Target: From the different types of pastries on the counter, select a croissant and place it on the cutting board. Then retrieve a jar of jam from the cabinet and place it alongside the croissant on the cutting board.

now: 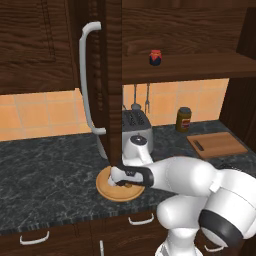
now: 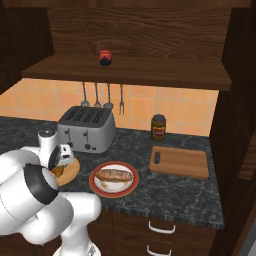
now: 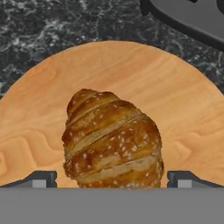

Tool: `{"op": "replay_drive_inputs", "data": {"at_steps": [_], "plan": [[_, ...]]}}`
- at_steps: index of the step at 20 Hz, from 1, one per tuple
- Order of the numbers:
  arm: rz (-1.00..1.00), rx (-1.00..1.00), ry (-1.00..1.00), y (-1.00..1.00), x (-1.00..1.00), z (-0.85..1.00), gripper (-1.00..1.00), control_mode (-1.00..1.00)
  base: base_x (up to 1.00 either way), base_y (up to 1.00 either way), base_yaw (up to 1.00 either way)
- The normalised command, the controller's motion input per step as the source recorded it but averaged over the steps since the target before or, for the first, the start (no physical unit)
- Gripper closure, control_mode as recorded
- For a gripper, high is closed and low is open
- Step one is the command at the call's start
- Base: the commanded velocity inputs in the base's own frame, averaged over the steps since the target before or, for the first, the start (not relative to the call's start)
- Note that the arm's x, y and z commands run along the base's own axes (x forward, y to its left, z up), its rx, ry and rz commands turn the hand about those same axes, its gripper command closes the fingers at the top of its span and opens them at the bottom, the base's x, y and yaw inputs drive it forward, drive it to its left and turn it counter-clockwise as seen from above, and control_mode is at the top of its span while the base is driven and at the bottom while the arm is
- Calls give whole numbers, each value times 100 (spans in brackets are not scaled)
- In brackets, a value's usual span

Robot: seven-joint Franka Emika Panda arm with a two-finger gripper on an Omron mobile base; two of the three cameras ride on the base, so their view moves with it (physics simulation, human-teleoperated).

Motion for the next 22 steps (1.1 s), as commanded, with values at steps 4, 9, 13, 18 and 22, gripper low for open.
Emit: {"op": "replay_drive_inputs", "data": {"at_steps": [4, 9, 13, 18, 22], "plan": [[1, -1, 0, 0, 13, -12, -100, -100, 0, 0, 0], [0, 0, 0, 0, 12, -2, -100, -100, 0, 0, 0], [0, -2, 0, 0, 3, -22, 100, -100, 0, 0, 0], [0, -1, 0, -1, 0, -16, 100, -100, 0, 0, 0], [0, 1, -11, -25, 0, 64, 100, -100, 0, 0, 0]]}}
